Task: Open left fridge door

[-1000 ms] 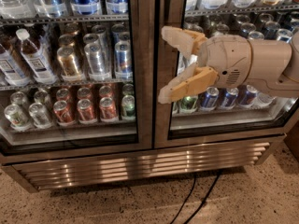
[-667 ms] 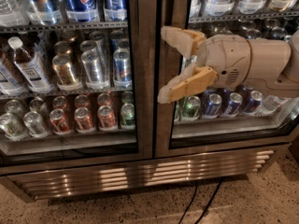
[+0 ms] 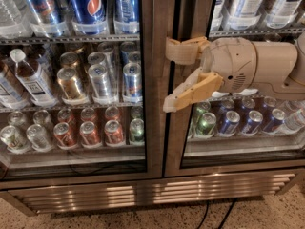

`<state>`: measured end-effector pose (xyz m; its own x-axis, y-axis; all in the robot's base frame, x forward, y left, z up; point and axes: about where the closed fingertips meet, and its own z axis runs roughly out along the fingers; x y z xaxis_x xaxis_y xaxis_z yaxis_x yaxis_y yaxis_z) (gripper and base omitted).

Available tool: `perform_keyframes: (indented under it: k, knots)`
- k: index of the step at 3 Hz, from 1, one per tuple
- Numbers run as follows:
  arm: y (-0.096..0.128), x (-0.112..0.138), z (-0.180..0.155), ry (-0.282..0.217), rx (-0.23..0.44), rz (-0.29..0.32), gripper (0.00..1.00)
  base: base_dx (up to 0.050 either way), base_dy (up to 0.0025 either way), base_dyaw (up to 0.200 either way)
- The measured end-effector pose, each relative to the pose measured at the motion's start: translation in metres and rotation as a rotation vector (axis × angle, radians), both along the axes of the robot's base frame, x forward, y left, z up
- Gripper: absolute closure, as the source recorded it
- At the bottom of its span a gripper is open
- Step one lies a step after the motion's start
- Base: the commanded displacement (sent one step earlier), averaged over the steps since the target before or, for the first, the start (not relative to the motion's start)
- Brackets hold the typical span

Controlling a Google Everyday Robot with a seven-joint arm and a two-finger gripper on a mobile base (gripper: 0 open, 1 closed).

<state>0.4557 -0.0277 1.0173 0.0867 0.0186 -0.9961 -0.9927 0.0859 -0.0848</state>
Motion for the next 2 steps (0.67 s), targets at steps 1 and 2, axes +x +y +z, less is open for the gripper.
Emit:
perform_keyframes:
  k: [1, 2]
  knots:
    - [0.0, 0.0, 0.0, 0.0, 0.0, 0.0, 0.0, 0.0, 0.00011, 0.199]
    - [0.0001, 0.0, 0.0, 0.0, 0.0, 0.0, 0.0, 0.0, -0.00001, -0.14]
